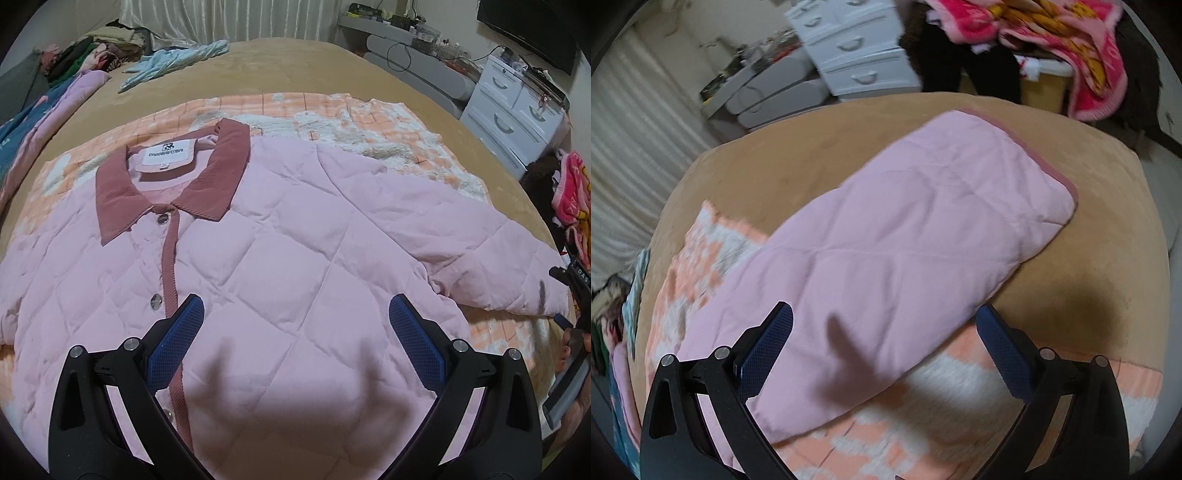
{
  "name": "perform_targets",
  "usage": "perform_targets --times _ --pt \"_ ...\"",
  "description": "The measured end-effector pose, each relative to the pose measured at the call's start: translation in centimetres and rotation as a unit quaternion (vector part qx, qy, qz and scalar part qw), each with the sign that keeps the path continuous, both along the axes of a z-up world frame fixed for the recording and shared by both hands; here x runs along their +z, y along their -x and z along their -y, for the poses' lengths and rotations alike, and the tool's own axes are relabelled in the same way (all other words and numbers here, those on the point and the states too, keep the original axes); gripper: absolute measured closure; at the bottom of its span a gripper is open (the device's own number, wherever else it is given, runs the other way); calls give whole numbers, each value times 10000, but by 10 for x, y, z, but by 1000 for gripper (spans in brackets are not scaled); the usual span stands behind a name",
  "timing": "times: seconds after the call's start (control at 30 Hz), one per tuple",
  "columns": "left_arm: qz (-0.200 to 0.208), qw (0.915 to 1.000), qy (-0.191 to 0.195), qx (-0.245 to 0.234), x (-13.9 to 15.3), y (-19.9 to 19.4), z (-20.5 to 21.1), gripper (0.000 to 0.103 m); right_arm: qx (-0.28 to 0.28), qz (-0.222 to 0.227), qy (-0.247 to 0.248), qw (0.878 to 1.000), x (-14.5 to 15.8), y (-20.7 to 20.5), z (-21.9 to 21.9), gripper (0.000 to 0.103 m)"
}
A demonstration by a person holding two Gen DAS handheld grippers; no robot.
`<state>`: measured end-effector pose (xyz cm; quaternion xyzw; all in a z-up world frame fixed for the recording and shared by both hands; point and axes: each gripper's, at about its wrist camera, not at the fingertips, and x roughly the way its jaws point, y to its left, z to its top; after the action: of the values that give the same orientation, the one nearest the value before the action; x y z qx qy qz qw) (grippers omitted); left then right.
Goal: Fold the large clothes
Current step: 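Lift the sleeve cuff with the right tool and carry it across the jacket body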
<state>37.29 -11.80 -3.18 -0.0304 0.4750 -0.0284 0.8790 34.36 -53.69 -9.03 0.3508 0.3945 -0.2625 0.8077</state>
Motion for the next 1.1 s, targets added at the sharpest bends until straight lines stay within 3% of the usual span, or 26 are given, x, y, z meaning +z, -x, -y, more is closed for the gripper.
perform_targets --times 0.33,0.5,0.63,0.67,0.7,0.73,0.8,0.9,1.1 --pt "-155 9998 7 123 -10 -20 -16 9 -408 -87 -363 9985 -28 -7 32 4" --pt "-137 9997 -78 185 -11 -25 -28 9 -489 67 -445 9978 -37 -12 48 4" --pt "-155 9996 70 240 -10 -24 -40 9 -503 426 -449 9968 -37 -11 55 7" --pt "-137 9996 71 244 -9 -24 -41 9 -531 518 -441 9963 -36 -8 57 10" --pt "-113 9996 72 258 -8 -23 -43 9 -556 578 -409 9959 -35 -5 59 27" --pt "-95 9995 96 270 -6 -22 -46 9 -511 735 -439 9950 -33 -3 61 54" --pt "-86 9994 186 266 -3 -21 -49 9 -325 1000 -621 9925 -29 -5 63 73" --pt "-11 9993 237 280 5 -18 -53 9 -2 1333 -236 9908 -1 -4 52 82" --pt "132 9988 313 363 23 -13 -66 9 603 2067 333 9760 57 1 18 86"
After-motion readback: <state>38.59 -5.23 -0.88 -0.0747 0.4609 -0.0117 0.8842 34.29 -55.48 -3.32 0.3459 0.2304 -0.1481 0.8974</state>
